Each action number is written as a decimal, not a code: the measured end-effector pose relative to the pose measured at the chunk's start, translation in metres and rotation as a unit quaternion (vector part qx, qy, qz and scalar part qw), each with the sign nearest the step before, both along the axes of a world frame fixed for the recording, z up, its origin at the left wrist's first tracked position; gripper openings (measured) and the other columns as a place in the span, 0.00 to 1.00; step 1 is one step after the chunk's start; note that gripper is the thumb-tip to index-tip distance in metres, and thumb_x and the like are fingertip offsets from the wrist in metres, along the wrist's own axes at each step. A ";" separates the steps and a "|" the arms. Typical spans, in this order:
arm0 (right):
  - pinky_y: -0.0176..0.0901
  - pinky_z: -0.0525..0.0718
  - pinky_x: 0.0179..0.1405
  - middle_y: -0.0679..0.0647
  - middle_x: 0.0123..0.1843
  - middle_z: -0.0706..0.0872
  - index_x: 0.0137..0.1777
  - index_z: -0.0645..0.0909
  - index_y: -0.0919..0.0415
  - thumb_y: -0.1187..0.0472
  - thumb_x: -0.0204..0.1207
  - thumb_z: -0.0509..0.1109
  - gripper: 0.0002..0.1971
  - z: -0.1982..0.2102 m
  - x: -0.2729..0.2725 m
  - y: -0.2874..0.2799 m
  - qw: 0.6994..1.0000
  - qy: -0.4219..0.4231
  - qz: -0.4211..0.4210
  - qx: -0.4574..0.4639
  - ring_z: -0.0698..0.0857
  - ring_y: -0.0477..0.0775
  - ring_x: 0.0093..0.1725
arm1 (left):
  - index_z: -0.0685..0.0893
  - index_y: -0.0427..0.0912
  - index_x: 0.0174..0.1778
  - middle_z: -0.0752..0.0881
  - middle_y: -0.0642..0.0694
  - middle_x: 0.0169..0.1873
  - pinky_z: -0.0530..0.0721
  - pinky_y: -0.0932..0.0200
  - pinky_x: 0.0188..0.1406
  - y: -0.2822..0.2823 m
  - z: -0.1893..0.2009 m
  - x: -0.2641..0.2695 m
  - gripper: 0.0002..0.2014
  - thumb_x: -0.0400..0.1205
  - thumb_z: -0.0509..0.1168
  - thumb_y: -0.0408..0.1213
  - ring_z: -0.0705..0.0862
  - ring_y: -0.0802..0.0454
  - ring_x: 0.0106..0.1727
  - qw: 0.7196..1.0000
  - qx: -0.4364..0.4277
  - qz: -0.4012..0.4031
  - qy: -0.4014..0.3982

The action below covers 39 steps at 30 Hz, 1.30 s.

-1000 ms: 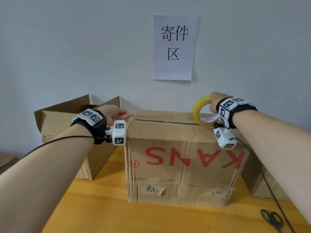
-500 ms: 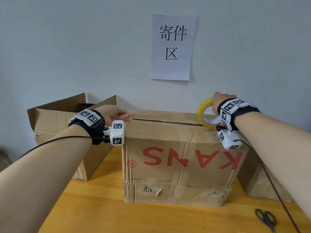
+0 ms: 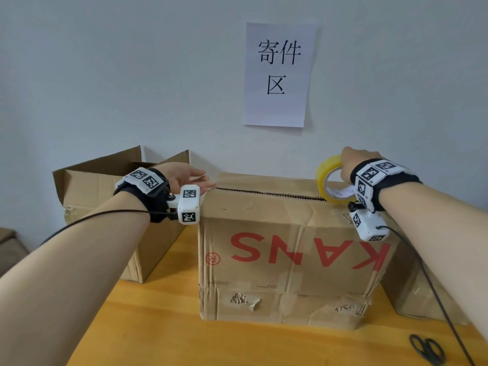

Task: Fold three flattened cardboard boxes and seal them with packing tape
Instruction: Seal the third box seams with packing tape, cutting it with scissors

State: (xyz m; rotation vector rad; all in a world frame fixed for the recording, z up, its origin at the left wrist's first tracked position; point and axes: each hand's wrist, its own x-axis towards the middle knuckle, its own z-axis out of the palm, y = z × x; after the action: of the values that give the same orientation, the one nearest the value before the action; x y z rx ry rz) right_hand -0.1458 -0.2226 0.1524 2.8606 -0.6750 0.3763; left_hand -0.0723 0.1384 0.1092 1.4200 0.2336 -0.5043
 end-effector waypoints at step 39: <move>0.49 0.75 0.33 0.60 0.40 0.79 0.57 0.68 0.63 0.65 0.83 0.62 0.07 -0.003 -0.005 -0.005 1.000 -0.004 0.005 -0.007 0.78 0.57 0.35 | 0.86 0.43 0.57 0.92 0.48 0.48 0.85 0.51 0.53 0.008 -0.006 0.001 0.14 0.79 0.75 0.45 0.89 0.47 0.51 0.982 0.135 -0.031 -0.125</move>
State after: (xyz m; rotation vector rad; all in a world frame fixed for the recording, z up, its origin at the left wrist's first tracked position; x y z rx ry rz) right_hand -0.1506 -0.2276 0.1493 2.8518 -0.6569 0.3939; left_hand -0.0714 0.1467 0.1035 1.7443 0.0560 -0.3486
